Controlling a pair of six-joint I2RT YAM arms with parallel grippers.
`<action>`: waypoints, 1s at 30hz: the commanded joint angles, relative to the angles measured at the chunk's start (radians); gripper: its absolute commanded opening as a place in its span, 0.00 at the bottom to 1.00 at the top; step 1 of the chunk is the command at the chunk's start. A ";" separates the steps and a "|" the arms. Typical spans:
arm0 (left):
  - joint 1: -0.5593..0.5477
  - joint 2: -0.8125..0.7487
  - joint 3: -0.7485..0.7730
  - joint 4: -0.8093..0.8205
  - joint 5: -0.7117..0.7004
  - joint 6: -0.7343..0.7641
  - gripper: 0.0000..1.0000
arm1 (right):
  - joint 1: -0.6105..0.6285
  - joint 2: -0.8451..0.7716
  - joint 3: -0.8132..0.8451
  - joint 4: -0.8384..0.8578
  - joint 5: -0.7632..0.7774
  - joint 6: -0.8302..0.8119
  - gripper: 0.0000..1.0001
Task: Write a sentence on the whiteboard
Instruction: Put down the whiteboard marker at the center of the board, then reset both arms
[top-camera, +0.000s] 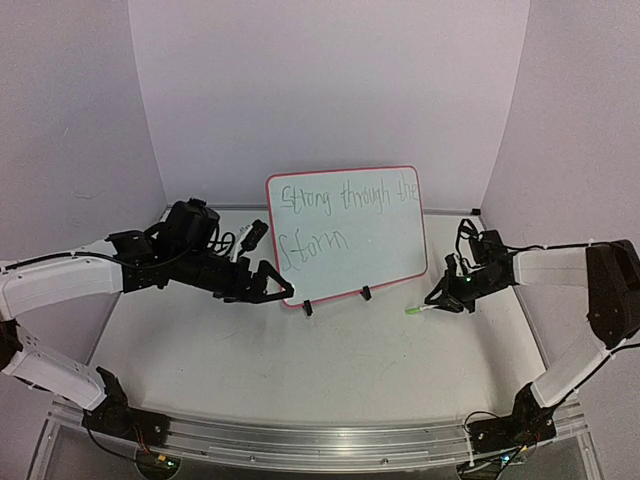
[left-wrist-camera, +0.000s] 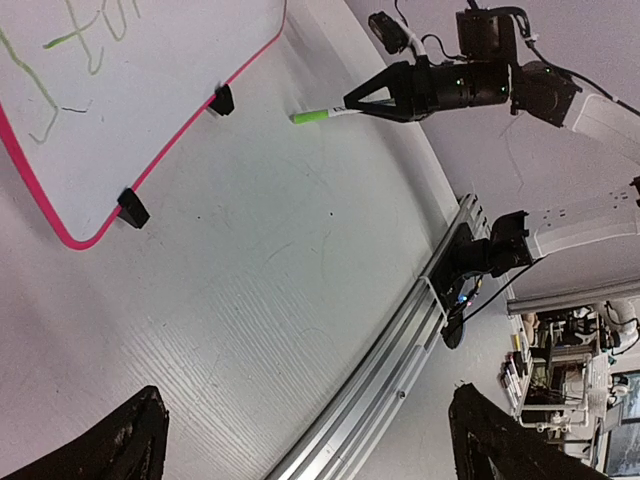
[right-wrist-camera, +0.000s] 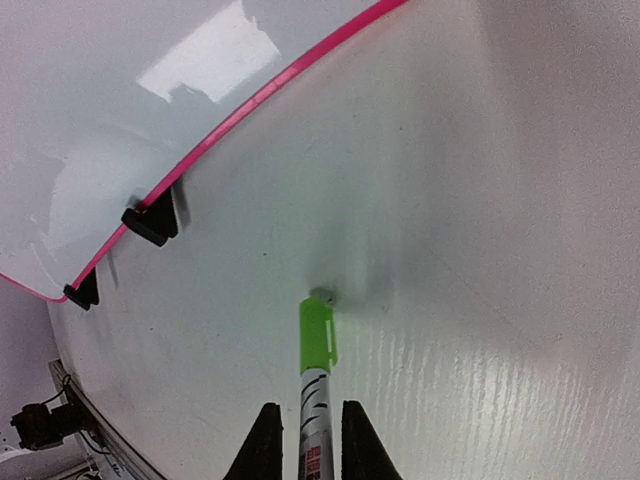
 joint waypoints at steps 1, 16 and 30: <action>0.057 -0.040 0.001 -0.043 -0.020 -0.047 0.98 | -0.032 0.051 0.028 -0.003 0.072 -0.027 0.26; 0.424 0.042 0.020 -0.203 -0.012 0.119 0.99 | -0.147 0.007 0.110 -0.165 0.328 -0.113 0.98; 0.691 0.203 0.019 0.167 -0.427 0.137 0.99 | -0.172 -0.262 0.160 -0.057 0.471 -0.233 0.98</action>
